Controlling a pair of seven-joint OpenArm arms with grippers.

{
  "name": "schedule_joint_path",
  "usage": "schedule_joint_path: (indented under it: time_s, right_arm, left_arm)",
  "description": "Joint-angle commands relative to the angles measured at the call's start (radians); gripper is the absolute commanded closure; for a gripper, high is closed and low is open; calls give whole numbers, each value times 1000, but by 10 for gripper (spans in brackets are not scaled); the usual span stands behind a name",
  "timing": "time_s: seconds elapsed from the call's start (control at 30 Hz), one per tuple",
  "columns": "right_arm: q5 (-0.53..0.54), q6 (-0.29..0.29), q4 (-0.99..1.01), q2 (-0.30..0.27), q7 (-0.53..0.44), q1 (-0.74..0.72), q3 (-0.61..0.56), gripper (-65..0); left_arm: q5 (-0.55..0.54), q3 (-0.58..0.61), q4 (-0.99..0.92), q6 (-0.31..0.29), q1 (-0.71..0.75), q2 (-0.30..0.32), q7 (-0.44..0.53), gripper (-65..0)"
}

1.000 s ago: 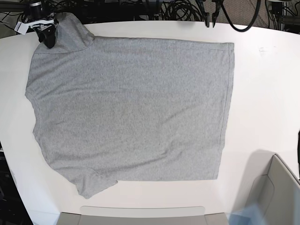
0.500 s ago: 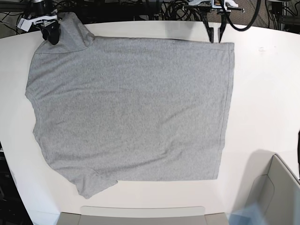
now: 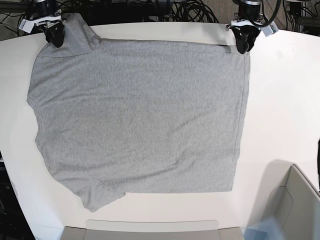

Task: Fold the T-shirt properly
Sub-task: 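Lower both grippers to the shoulder corners of the grey T-shirt and grasp, then lift the shoulder edge with both grippers and fold it over toward the hem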

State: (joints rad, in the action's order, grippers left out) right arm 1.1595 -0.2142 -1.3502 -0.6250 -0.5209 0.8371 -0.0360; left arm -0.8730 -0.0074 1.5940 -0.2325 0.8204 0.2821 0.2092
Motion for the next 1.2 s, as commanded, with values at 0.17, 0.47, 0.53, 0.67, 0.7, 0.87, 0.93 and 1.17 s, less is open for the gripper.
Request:
schedule_joint_path:
  time_s: [0.17, 0.47, 0.53, 0.67, 0.7, 0.87, 0.93, 1.17]
  right_arm:
    - [0, 25, 7, -8, 69, 20, -8, -209]
    - [-2, 25, 1, -8, 71, 21, -9, -209]
    - [-2, 25, 1, -8, 71, 23, -11, -209]
    - [-2, 25, -1, -14, 71, 23, -63, -209]
    - [-2, 25, -1, -14, 71, 23, -74, -209]
    - [-3, 25, -1, -14, 71, 20, -107, -195]
    - [-20, 25, -1, -16, 71, 18, -115, -130]
    - [-49, 26, -30, -14, 61, 52, -103, 0]
  left_arm:
    - [-18, -9, -63, -1, 9, 18, 26, -192]
    - [-18, -99, -106, -8, -88, 15, -224, -193]
    - [-16, -102, -106, -8, -108, 16, -290, -193]
    - [-10, -96, -106, -9, -111, 16, -362, -191]
    - [-8, -95, -106, -9, -108, 16, -367, -191]
    - [64, -75, -113, -101, -106, 13, -371, -181]
    - [90, -73, -113, -104, -109, 13, -371, -133]
    - [87, -85, -106, -104, -106, 12, -362, 0]
